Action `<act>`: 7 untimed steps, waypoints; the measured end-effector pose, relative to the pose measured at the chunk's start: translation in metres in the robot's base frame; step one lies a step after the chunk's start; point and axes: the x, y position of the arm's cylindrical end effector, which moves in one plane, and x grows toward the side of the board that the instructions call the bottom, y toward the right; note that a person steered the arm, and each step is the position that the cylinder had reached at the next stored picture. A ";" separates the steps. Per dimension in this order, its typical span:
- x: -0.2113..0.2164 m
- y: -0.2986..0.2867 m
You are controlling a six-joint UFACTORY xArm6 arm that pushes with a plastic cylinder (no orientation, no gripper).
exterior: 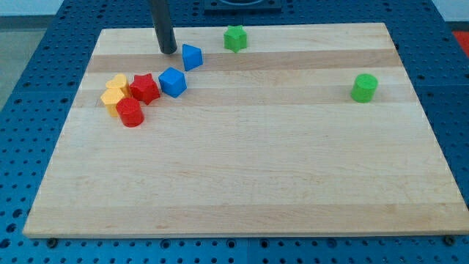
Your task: Slide the blue triangle to the left of the green circle
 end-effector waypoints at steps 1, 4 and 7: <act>0.011 0.000; 0.016 0.051; 0.046 0.111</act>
